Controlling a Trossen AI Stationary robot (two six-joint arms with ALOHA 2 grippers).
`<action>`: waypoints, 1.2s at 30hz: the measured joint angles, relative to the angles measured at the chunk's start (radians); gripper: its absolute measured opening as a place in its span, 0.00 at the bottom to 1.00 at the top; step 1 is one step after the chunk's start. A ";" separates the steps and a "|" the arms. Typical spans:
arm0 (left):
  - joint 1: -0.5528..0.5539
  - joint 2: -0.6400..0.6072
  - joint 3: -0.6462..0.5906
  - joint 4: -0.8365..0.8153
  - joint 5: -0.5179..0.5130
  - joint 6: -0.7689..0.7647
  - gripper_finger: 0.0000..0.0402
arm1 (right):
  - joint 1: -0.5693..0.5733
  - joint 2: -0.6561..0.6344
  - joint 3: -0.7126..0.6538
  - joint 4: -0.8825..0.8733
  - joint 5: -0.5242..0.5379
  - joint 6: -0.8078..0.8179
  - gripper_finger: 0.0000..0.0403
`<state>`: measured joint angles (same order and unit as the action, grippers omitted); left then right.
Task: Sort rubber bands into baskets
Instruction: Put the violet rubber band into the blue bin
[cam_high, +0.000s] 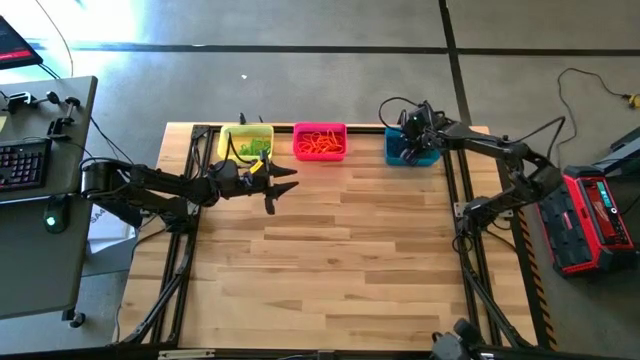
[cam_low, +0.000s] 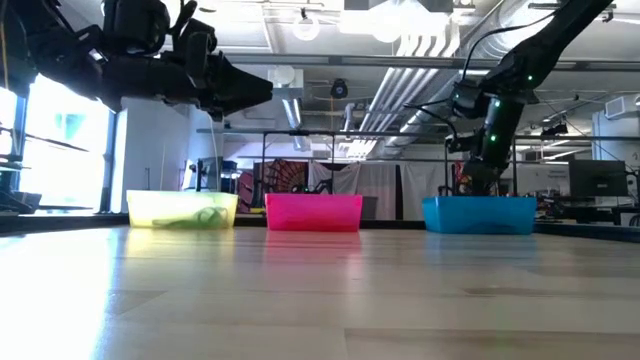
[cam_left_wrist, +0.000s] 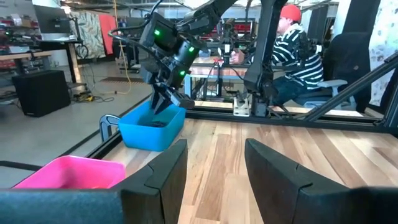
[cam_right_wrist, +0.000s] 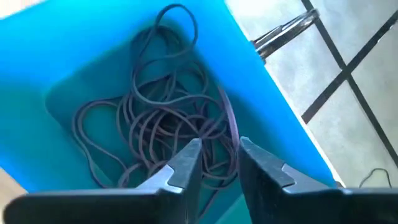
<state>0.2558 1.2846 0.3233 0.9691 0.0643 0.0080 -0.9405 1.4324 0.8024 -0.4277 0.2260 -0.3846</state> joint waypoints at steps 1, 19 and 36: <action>0.000 0.000 0.000 0.000 0.000 0.002 0.38 | 0.000 -0.006 0.000 -0.001 -0.001 0.003 0.23; 0.006 0.000 0.000 -0.001 -0.007 0.008 0.38 | 0.195 -0.119 0.000 0.112 -0.262 0.066 0.01; 0.006 0.001 0.001 -0.001 -0.025 0.023 0.38 | 0.062 -0.168 -0.164 0.205 -0.114 0.180 0.00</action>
<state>0.2615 1.2854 0.3241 0.9684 0.0391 0.0307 -0.8786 1.2640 0.6380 -0.2223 0.1123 -0.2049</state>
